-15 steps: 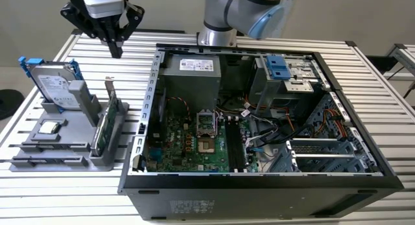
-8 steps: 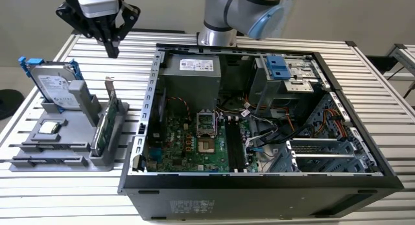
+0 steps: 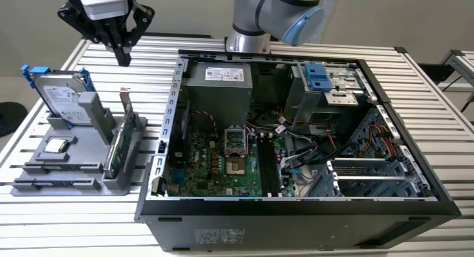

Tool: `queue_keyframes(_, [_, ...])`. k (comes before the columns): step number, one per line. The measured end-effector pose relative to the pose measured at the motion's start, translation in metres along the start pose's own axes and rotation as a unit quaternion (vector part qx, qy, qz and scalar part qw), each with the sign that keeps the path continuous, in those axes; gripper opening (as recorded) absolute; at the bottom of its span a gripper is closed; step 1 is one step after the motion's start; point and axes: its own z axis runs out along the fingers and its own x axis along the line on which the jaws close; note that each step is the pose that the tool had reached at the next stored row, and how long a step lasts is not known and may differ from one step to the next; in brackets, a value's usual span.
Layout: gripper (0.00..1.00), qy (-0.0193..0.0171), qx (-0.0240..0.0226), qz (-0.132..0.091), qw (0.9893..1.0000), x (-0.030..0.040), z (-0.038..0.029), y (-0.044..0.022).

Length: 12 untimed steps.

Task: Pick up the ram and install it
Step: 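Reach for the ram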

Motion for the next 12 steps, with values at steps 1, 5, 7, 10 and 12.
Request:
queue_keyframes(1, [0.0, 0.0, 0.0, 0.0, 1.0, 0.0009, 0.0, -0.0001])
queue_keyframes(5, [0.0, 0.0, 0.0, 0.0, 1.0, 0.0046, -0.0001, -0.0003])
queue_keyframes(7, [0.0, 0.0, 0.0, 0.0, 1.0, 0.0065, -0.0001, -0.0005])
queue_keyframes(10, [0.0, 0.0, 0.0, 0.0, 1.0, 0.0094, -0.0002, -0.0007])
queue_keyframes(12, [0.0, 0.0, 0.0, 0.0, 1.0, 0.0113, -0.0002, -0.0008])
